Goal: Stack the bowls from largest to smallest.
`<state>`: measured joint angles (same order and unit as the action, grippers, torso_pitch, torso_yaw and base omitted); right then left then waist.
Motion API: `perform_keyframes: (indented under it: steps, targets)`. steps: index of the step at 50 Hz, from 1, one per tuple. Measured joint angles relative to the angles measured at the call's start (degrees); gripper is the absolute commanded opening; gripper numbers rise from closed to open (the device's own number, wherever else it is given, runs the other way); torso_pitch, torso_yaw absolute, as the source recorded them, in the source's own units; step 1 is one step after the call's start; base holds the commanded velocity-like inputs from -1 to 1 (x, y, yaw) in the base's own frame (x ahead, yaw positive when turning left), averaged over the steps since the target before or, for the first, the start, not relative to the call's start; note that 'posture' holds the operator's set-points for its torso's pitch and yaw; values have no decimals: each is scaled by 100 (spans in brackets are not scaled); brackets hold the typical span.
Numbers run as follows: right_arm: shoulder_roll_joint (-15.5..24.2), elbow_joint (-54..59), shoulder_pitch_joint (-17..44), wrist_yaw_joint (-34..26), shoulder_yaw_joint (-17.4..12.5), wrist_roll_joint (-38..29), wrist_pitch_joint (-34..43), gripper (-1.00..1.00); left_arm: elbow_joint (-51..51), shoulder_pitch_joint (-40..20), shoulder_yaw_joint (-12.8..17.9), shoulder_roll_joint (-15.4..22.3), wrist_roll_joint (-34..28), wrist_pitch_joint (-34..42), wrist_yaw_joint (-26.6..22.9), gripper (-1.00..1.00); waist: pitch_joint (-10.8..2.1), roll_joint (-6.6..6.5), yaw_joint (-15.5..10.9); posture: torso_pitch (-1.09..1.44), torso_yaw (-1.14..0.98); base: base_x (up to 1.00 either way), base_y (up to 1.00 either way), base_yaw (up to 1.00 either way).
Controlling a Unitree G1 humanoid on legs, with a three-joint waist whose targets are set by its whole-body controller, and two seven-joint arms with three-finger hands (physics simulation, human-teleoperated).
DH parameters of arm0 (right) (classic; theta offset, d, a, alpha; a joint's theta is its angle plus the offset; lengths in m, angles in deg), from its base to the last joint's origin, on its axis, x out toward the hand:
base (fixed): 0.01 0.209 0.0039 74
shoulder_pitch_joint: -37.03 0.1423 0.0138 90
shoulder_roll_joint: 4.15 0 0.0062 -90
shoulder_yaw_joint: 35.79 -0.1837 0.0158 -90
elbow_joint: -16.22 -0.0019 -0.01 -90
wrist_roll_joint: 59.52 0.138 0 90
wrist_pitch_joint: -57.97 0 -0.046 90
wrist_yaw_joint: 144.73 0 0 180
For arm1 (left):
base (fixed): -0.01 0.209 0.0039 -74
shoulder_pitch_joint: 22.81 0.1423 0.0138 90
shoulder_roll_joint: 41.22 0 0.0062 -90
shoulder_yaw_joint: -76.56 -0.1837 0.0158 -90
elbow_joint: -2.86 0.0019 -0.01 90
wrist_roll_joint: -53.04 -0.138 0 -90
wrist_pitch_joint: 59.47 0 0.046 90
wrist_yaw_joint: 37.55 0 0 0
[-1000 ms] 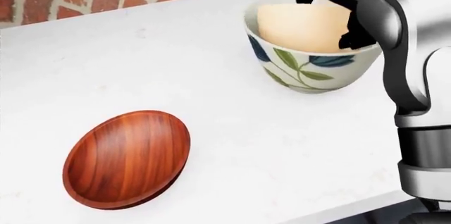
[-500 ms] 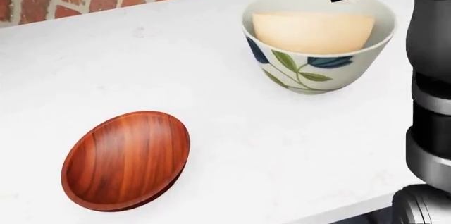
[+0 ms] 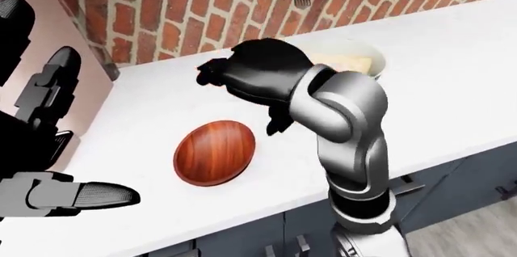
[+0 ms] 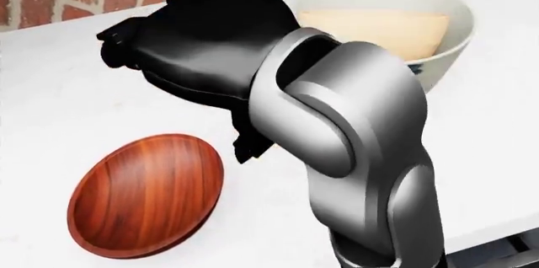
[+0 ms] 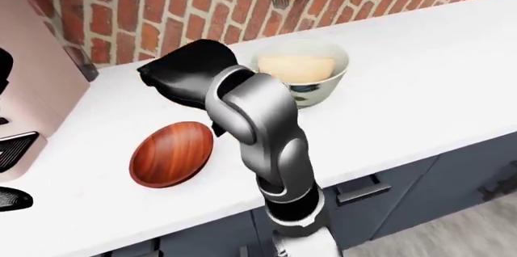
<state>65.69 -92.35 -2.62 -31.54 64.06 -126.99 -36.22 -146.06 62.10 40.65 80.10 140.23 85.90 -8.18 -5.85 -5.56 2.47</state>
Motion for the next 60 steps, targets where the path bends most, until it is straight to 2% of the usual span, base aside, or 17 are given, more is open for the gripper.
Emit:
perform_keyframes:
  steps: [11, 18, 23, 35, 44, 46, 51, 60]
  targets:
    - [-469, -136, -944, -105, 244, -200, -462, 56, 29, 7, -49, -120, -251, 35, -157, 100, -89, -8, 16, -24, 0, 0, 0, 0]
    - [-643, -42, -1300, -46, 375, -284, -606, 56, -18, 7, -106, -168, -283, 42, -152, 100, -139, -30, 28, -24, 0, 0, 0, 0]
    - [-772, 296, -1475, 225, 503, -384, -728, 54, -29, 31, -146, -280, -435, 65, -272, 100, -171, -46, 32, -24, 0, 0, 0, 0]
    - [-933, 1527, -1476, 1144, 570, -638, -894, 47, 5, 58, -152, -438, -739, 111, -547, 100, -209, -56, 11, -24, 0, 0, 0, 0]
    - [-977, 1787, -1600, 1581, 611, -810, -989, 42, 47, 134, -51, -556, -892, 124, -752, 100, -292, -60, 6, -24, 0, 0, 0, 0]
    - [-1001, 1838, -1620, 1652, 617, -845, -1006, 29, 60, 143, -37, -575, -935, 130, -802, 100, -318, -61, 9, -24, 0, 0, 0, 0]
    - [-1059, 1964, -1654, 1678, 656, -893, -1029, -19, 59, 158, -11, -611, -996, 127, -869, 100, -353, -73, 32, -24, 0, 0, 0, 0]
    - [-1198, 2107, -1612, 1890, 693, -936, -993, -67, 10, 184, -51, -705, -1097, 139, -975, 100, -289, -98, 17, -24, 0, 0, 0, 0]
